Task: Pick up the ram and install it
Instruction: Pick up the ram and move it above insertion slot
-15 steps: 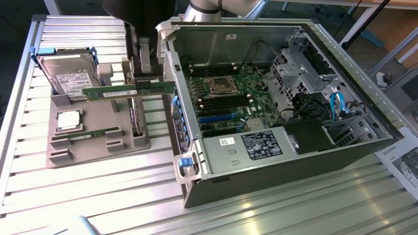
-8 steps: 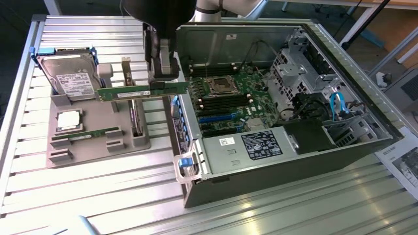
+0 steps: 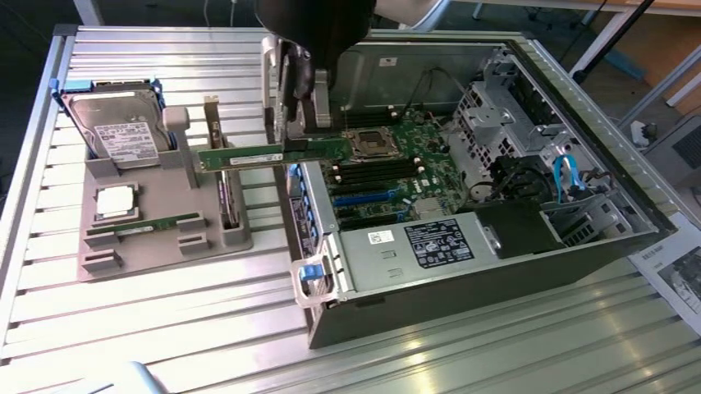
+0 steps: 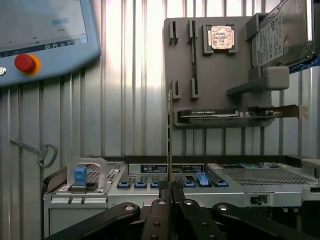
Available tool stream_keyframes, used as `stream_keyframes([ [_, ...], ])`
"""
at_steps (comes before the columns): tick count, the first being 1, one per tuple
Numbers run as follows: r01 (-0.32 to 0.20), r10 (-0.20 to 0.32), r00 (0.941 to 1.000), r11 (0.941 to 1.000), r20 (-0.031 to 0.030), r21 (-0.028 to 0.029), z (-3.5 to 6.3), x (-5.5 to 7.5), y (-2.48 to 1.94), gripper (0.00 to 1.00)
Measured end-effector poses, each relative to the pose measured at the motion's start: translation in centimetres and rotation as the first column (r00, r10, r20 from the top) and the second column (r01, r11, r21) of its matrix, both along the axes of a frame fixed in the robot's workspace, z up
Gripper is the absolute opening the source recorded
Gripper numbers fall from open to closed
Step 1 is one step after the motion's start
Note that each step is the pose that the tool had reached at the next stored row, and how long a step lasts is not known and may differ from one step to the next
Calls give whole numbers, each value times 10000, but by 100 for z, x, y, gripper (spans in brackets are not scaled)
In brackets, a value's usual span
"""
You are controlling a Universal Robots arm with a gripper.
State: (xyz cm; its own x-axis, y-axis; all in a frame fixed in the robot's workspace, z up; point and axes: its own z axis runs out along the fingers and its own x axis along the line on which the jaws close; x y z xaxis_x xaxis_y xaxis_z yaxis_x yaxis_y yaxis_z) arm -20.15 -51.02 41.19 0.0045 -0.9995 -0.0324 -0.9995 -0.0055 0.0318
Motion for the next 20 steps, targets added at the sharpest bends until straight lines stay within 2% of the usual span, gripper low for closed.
stream_keyframes([
  [11, 0, 0, 10000, 10000, -2, 1, 0, 353, -59, 12],
  [20, 0, 0, 10000, 10000, -3, 1, 0, 568, -93, 12],
])
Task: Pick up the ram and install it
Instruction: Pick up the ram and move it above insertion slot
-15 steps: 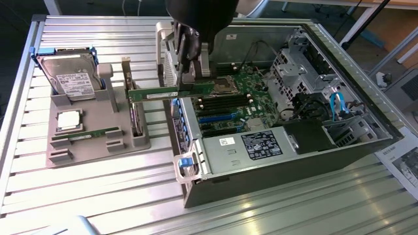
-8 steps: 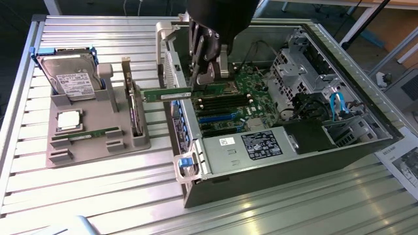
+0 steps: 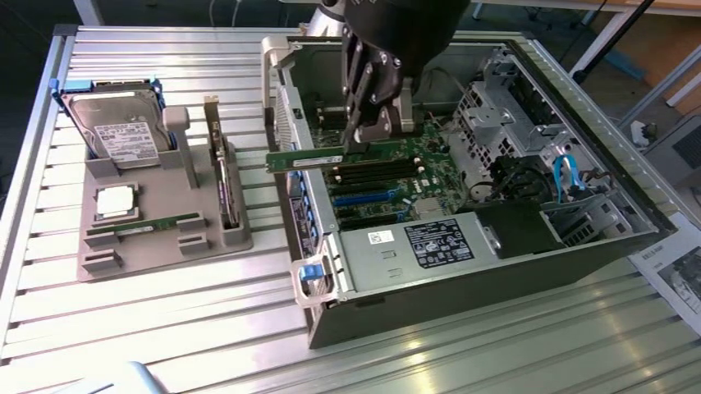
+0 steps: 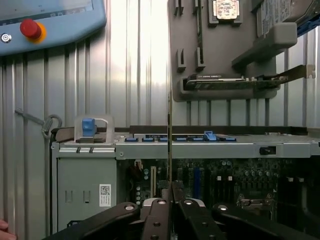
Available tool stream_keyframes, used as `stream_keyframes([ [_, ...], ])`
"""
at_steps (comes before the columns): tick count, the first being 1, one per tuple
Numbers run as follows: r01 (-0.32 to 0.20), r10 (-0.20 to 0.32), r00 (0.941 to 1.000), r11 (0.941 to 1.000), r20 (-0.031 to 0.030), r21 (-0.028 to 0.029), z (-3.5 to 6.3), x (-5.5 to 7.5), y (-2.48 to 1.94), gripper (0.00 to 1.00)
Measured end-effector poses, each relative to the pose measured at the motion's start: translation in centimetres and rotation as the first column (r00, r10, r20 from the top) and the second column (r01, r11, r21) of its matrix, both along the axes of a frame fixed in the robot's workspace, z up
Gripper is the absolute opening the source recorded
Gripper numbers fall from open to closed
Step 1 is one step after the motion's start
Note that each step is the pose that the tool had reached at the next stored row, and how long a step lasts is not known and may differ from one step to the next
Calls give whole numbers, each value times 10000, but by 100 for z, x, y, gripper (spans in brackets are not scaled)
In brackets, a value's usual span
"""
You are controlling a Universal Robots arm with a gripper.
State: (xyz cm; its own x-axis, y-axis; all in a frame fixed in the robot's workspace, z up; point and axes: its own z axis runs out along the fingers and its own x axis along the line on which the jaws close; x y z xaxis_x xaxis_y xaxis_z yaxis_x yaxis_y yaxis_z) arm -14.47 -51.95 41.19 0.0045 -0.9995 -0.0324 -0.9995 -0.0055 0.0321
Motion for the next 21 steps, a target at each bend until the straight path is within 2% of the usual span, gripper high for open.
stream_keyframes([
  [11, -1, 1, 10000, 10000, -1, 0, 0, 256, -33, 12],
  [19, -3, 3, 10000, 10000, -3, 0, 0, 499, -67, 12],
  [21, -6, 6, 10000, 10000, -5, 0, 0, 619, -85, 12],
])
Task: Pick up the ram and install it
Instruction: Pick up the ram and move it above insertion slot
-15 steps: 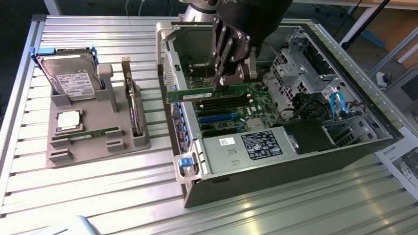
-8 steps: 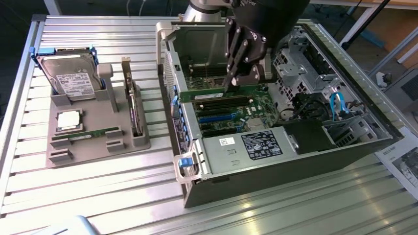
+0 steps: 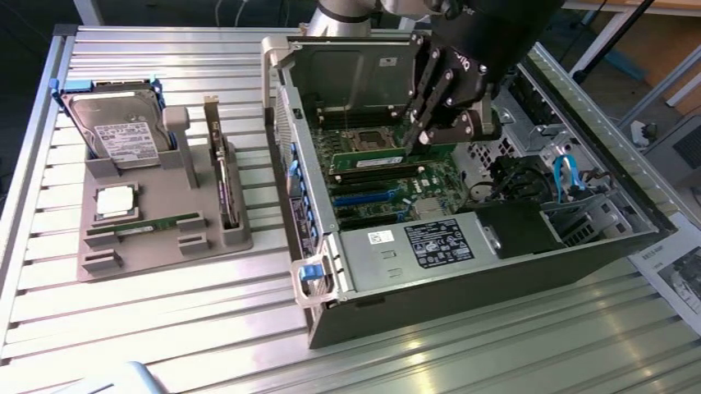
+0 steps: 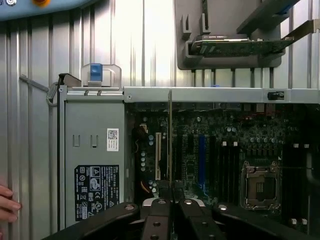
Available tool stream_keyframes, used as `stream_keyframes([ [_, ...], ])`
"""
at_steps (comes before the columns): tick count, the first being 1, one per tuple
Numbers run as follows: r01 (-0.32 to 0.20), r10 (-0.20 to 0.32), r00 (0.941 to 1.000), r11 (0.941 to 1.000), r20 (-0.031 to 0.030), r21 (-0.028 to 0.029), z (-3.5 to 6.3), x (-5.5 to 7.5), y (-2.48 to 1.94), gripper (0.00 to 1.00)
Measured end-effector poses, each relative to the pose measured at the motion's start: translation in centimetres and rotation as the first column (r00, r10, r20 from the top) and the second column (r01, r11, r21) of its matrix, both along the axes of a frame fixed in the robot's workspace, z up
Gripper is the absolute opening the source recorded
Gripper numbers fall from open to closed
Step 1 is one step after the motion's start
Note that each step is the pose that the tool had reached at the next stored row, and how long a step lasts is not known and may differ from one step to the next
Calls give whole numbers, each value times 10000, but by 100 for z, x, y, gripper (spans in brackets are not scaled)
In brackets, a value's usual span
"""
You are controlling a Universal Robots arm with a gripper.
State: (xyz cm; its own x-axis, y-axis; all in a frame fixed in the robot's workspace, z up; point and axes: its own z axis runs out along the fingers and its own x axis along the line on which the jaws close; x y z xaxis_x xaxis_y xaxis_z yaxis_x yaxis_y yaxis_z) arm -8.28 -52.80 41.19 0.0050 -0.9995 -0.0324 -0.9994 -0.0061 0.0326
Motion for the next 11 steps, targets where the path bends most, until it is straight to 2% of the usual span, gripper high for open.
stream_keyframes([
  [9, -7, 7, 10000, 10000, -5, -1, 0, 295, -41, 12],
  [11, -9, 9, 10000, 10000, -6, 0, 0, 413, -58, 12],
])
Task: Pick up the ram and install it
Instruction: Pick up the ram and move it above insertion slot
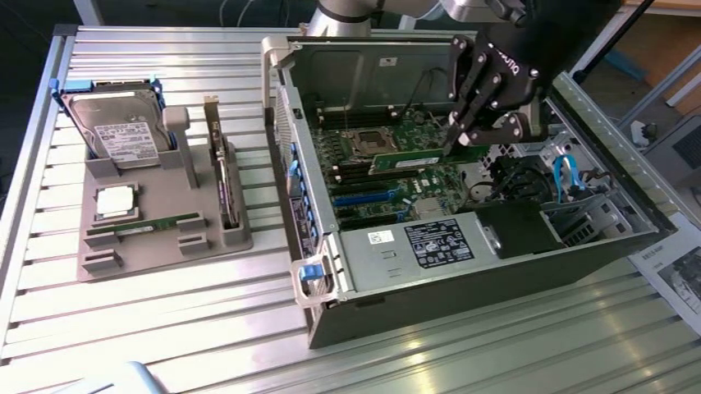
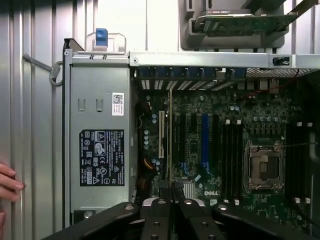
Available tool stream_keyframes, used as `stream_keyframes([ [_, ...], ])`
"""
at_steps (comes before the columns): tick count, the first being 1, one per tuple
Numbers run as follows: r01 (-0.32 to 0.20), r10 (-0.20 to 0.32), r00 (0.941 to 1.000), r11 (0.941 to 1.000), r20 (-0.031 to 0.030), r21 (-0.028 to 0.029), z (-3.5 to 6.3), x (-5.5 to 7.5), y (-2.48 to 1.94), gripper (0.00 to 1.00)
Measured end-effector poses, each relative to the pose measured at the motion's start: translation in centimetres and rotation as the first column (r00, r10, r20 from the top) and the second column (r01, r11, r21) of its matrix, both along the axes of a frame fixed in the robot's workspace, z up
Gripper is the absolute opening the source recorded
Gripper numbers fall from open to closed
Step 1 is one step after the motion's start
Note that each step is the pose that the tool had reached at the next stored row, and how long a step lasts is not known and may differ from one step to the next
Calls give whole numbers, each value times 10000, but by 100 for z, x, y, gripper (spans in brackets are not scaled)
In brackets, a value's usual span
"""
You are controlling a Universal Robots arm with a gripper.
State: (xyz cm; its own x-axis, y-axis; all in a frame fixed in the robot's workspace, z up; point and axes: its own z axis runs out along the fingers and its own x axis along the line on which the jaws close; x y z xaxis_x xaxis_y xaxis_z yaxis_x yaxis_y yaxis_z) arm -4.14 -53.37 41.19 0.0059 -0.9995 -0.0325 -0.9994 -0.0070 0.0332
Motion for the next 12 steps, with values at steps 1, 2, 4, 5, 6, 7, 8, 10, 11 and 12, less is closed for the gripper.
stream_keyframes([
  [1, -1, 1, 10000, 10000, -1, -1, 0, 63, -9, 12],
  [2, -2, 2, 10000, 10000, -2, -1, 0, 95, -14, 12],
  [4, -3, 3, 10000, 10000, -3, -1, 0, 175, -25, 12],
  [5, -5, 5, 10000, 10000, -3, -1, 0, 223, -32, 12],
  [6, -5, 5, 10000, 10000, -4, 0, 0, 255, -37, 12],
  [7, -5, 5, 10000, 10000, -4, 1, 0, 281, -41, 12],
  [8, -5, 5, 10000, 10000, -5, -1, 0, 317, -47, 12],
  [10, -7, 7, 10000, 10000, -6, -1, 0, 362, -54, 12],
  [11, -8, 8, 10000, 10000, -6, -1, 0, 383, -56, 12],
  [12, -9, 9, 10000, 10000, -7, 0, 0, 394, -57, 12],
])
